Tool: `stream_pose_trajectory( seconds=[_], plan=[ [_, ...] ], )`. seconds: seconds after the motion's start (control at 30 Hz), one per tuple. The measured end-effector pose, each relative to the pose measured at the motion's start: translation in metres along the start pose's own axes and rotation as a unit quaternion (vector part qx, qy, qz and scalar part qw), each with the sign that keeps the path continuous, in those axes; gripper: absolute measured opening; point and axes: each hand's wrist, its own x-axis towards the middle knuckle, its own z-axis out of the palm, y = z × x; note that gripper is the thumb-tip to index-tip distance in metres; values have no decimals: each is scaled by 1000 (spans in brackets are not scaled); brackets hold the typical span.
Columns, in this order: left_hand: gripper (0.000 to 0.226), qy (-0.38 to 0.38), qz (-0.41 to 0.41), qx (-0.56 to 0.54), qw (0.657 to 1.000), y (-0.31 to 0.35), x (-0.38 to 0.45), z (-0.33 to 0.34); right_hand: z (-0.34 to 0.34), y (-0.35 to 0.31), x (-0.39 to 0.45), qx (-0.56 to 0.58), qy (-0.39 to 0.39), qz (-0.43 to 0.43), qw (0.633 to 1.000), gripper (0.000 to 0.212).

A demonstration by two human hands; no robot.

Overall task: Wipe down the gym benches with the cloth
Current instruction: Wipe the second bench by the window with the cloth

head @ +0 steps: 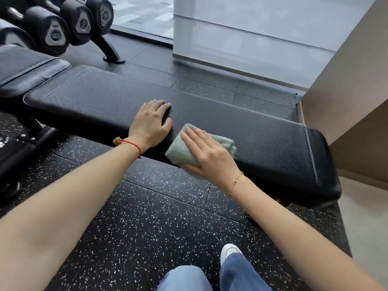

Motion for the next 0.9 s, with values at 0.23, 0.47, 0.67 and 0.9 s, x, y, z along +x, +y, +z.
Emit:
stream_pose_trajectory(
  seconds=[0.23,0.47,0.67,0.9],
  plan=[
    [49,27,-1,1,1000,1,1,5,-25,58,-109,-108,26,47,993,70],
    [49,29,0,-9,1000,2,1,3,0,-8,7,-29,-16,12,999,70],
    [51,15,-6,4,1000,4,-1,2,-26,46,-88,-42,25,41,998,70],
    [59,-43,-17,23,999,25,-17,0,-25,51,-89,-72,35,43,996,65]
  ],
)
